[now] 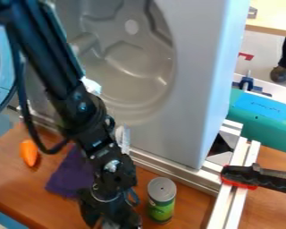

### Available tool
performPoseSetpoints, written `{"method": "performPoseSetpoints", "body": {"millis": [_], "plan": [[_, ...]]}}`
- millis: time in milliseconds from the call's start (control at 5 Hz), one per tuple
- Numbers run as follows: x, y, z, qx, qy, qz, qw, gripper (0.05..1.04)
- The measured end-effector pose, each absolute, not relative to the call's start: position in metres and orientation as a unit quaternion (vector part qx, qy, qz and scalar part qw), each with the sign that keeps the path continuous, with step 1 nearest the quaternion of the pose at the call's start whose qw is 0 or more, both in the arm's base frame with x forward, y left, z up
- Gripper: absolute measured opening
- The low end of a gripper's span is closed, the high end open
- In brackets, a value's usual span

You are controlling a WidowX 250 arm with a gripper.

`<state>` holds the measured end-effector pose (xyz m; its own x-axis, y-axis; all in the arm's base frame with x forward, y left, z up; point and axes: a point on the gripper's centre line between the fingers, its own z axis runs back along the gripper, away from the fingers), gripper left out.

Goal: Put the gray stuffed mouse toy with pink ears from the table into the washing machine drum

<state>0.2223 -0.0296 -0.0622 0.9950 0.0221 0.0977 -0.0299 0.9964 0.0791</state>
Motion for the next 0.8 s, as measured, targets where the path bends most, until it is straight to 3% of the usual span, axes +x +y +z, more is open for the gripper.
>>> {"method": "performPoseSetpoints", "body": {"millis": [200, 400, 600, 800], "plan": [[0.222, -0.028, -0.075, 0.049, -0.035, 0.031, 0.998, 0.948], [0.217, -0.024, -0.075, 0.062, -0.037, 0.048, 0.996, 0.682], [0.207, -0.027, -0.055, 0.064, -0.049, 0.051, 0.995, 0.446], [0.211, -0.027, -0.009, 0.061, -0.083, 0.063, 0.993, 0.280]]}}
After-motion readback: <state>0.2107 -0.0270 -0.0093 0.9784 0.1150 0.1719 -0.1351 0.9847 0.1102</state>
